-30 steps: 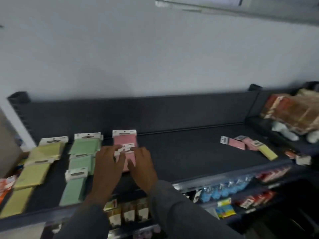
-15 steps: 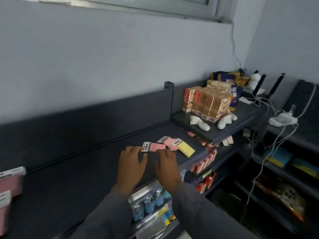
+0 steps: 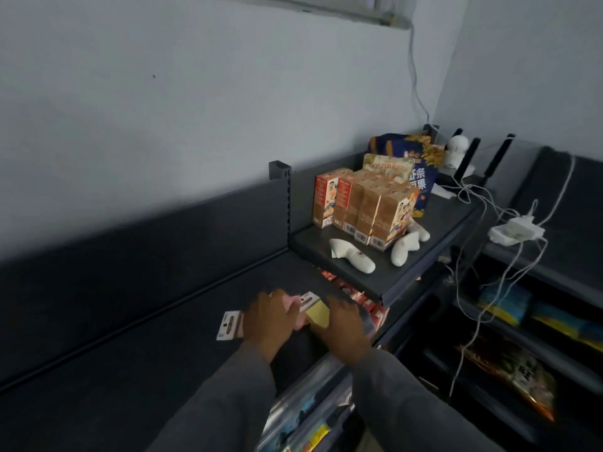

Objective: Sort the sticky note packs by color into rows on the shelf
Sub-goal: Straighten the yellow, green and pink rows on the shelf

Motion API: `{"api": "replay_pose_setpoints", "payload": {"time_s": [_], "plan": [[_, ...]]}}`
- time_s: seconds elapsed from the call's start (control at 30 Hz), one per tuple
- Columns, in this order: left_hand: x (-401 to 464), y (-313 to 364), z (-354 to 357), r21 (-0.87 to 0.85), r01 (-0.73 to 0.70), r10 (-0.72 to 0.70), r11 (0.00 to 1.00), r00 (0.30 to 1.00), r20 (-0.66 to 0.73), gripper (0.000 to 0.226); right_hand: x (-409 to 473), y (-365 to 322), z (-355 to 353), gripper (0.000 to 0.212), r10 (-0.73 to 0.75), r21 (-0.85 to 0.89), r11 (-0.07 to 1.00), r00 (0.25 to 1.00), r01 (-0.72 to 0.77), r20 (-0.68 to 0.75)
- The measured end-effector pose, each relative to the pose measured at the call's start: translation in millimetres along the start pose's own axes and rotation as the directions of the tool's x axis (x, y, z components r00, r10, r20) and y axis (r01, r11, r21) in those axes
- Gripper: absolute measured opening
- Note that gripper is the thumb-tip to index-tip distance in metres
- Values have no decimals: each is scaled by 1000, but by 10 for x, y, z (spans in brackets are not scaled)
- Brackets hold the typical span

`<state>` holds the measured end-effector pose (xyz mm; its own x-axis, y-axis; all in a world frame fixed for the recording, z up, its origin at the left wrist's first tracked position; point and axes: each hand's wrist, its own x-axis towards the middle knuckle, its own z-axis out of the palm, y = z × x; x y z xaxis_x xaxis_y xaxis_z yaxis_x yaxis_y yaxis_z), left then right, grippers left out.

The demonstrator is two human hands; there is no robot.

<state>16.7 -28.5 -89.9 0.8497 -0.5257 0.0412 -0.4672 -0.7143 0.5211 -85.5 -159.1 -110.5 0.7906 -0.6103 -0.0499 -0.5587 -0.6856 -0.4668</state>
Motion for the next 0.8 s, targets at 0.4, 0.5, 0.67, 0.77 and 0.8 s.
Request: {"api": "replay_pose_setpoints", "payload": {"time_s": [0.4,0.5,0.67,0.77,0.8], "plan": [[493,127,340,-229,-13,22,973,999,35,38,460,148,-220,49,84,466,870,979,-164,188],[492,109,235,-339,19,-48,941,996,-76,40,476,84,-351,32,84,637,718,944,-280,320],[359,-58,-142,-456,41,-142,889,972,-190,40,490,-166,-430,66,-23,878,416,963,-235,268],[169,-297,-390,-564,48,-234,824,936,-262,44,415,-499,-366,45,-107,953,211,964,-216,242],[79,-407,-495,-587,46,-260,808,922,-286,46,365,-639,-332,32,-128,962,161,962,-219,240]]}}
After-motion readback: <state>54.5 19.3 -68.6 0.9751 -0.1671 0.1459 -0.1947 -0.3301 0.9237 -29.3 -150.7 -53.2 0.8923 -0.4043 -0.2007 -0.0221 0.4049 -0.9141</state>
